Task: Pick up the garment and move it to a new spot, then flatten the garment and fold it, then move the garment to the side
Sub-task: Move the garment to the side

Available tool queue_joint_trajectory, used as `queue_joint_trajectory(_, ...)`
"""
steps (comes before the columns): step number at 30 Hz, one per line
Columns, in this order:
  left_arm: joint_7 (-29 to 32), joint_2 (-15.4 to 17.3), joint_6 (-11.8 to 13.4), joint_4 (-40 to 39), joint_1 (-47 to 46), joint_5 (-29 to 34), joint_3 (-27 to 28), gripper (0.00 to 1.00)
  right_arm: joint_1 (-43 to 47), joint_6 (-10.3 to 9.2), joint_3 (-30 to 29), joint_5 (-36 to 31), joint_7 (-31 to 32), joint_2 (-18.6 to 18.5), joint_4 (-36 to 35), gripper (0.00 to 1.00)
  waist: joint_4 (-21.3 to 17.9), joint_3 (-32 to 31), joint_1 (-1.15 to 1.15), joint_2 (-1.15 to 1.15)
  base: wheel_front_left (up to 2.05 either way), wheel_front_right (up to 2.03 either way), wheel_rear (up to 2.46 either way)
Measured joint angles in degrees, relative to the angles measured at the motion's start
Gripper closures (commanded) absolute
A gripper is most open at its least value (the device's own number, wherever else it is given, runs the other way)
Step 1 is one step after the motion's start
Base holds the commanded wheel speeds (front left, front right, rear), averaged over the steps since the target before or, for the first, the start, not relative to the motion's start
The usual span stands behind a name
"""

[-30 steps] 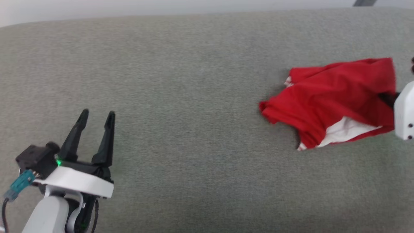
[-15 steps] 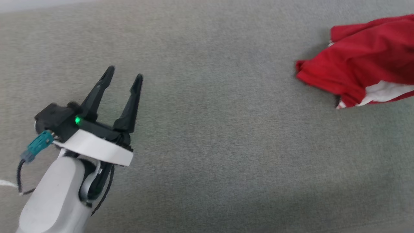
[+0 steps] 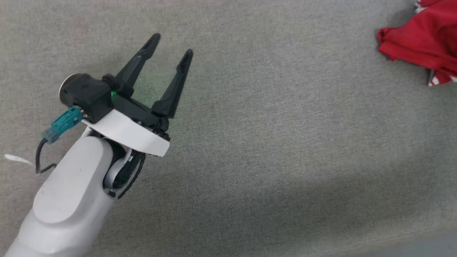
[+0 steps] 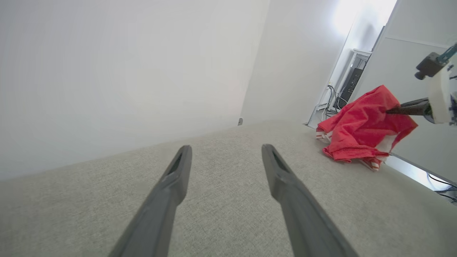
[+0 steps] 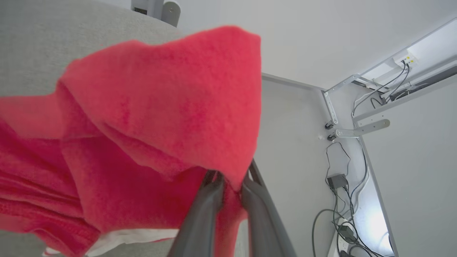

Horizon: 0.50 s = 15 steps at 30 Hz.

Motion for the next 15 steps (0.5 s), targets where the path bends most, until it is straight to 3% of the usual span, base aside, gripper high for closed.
queue_joint_trajectory(11, 0.0, 0.3, 0.0, 0.9, -2.7, -0.6, -1.6, 0.00, -5.2, 0.00, -4.5, -7.3, -6.7, 5.6, 12.0, 0.97, 1.8, 3.2, 0.00, 0.00, 0.00, 0.00, 0.00)
queue_joint_trajectory(12, 0.0, 0.3, 0.0, 0.9, -2.7, -0.7, -1.3, 0.00, -5.6, 0.00, -4.8, -7.9, -7.4, 5.8, 12.7, 0.74, 1.9, 3.3, 0.00, 0.00, 0.00, 0.00, 0.00)
queue_joint_trajectory(13, 0.0, 0.5, 0.0, 0.9, -2.7, -0.7, -1.1, 0.00, -6.0, 0.00, -5.1, -8.5, -8.0, 5.9, 13.4, 0.58, 2.0, 3.3, 0.00, 0.00, 0.00, 0.00, 0.00)
queue_joint_trajectory(14, 0.0, 0.6, 0.0, 0.9, -2.7, -0.7, -0.9, 0.00, -6.3, 0.00, -5.3, -8.9, -8.5, 6.0, 14.0, 0.00, 2.0, 3.3, 0.00, 0.00, 0.00, 0.00, 0.00)
queue_joint_trajectory(15, 0.0, 0.6, 0.0, 0.8, -2.6, -0.8, -0.5, 0.00, -6.7, 0.00, -5.7, -9.4, -9.1, 6.2, 14.5, 0.00, 2.0, 3.2, 0.00, 0.00, 0.00, 0.00, 0.00)
